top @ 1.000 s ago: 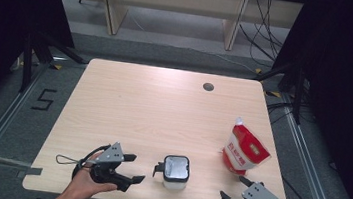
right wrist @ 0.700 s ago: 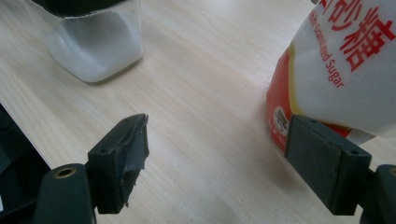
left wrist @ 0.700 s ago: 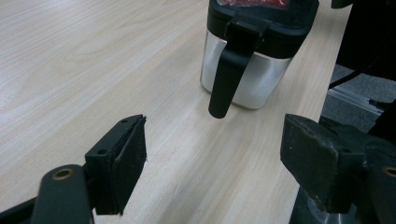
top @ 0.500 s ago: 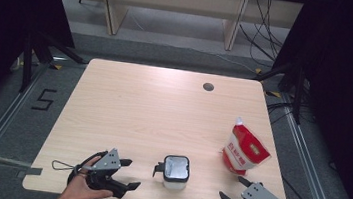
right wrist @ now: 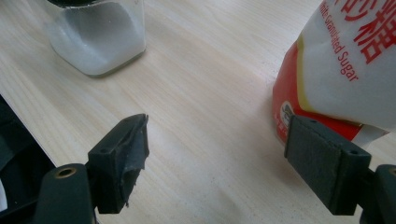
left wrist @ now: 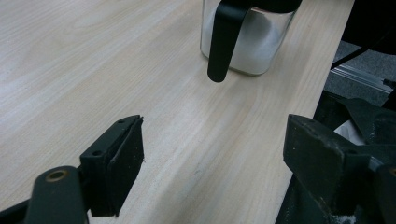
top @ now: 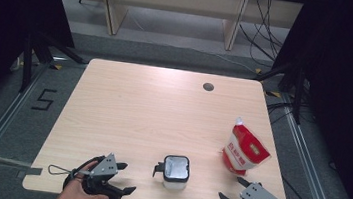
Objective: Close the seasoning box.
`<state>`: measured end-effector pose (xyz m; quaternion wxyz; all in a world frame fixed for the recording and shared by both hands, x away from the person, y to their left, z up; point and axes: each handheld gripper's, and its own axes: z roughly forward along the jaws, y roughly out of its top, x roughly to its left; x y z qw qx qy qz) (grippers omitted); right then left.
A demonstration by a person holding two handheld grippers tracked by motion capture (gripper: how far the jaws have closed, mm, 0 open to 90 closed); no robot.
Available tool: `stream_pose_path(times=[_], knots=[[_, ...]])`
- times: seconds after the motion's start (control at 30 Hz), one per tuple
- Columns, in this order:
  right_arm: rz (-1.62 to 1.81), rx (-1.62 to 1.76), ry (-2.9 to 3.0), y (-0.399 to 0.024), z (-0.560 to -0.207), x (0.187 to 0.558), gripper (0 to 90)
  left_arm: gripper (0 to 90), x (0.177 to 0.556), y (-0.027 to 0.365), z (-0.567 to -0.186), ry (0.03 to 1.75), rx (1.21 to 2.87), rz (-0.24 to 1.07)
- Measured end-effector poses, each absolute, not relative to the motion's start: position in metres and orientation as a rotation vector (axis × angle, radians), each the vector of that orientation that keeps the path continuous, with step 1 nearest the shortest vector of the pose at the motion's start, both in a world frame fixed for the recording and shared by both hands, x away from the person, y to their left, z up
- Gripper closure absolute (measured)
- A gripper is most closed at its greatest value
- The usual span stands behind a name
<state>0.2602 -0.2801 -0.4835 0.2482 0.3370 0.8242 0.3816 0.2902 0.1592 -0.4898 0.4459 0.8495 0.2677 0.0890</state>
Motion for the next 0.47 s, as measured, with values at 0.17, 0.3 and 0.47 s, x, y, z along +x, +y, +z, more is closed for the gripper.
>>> stream_pose_path(times=[0.17, 0.3, 0.47], knots=[[1.034, 0.913, 2.250, -0.2802, -0.4845, 0.2609, 22.4, 19.7, 0.2916, 0.1595, -0.4911, 0.664, 2.099, 0.230], [1.030, 0.919, 2.255, -0.2802, -0.4851, 0.2611, 22.1, 19.6, 0.2919, 0.1598, -0.4917, 0.661, 2.123, 0.236], [1.017, 0.934, 2.260, -0.2808, -0.4864, 0.2614, 22.0, 19.6, 0.2915, 0.1584, -0.4936, 0.669, 2.123, 0.224]])
